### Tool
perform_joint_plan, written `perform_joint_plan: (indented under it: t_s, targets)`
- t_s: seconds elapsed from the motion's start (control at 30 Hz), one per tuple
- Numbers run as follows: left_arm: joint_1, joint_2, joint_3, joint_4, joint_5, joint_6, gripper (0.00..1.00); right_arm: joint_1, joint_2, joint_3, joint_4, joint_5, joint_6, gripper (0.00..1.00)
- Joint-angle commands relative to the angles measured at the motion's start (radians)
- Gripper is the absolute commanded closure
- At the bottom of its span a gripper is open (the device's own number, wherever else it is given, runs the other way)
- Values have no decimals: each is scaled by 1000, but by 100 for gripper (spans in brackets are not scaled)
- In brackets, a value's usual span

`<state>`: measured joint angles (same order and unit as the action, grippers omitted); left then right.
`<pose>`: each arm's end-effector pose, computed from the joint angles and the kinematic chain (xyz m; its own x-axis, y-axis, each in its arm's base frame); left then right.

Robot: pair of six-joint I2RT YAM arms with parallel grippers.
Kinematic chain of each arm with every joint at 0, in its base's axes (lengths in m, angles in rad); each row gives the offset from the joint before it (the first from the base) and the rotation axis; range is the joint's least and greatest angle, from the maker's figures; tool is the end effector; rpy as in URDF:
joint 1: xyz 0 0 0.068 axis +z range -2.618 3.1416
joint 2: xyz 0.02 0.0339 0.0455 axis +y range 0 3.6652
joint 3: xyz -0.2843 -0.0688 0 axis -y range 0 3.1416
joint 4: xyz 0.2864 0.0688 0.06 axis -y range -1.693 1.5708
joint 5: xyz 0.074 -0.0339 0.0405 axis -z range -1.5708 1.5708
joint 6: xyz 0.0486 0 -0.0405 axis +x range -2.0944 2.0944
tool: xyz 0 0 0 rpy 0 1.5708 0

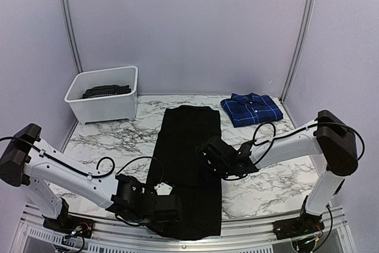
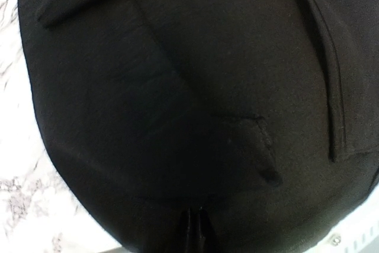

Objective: Fold and stack the long sleeve shirts
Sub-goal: Flatten out the crumpled shirt at the center of the board.

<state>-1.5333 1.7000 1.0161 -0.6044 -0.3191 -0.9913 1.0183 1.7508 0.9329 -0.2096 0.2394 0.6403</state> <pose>0.0284 -0.3492 0.1456 -0.8109 0.4226 -0.4047 0.4877 0.8704 -0.0683 0.2057 0.3116 0.1215 -0.8159 -0.2174 -0.5358 -0.3432 0.9279 0.1461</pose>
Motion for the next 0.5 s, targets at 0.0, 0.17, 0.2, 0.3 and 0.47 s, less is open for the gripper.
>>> perform_joint_plan:
  t_s: [0.0, 0.17, 0.2, 0.3, 0.47]
  targets:
    - [-8, -79, -3, -38, -5, 7, 100, -13, 33, 14, -28, 7, -23, 47]
    - [-28, -167, -33, -36, 67, 52, 100, -14, 34, 12, -30, -3, -24, 47]
    - [-31, -183, -47, -36, 94, 59, 100, -14, 33, 12, -30, -4, -25, 47]
    - [-38, -220, -101, -33, 168, 74, 100, -14, 29, 14, -32, -7, -29, 47]
    - [-39, -239, -161, -14, 262, 83, 85, -14, 24, 26, -42, -12, -35, 47]
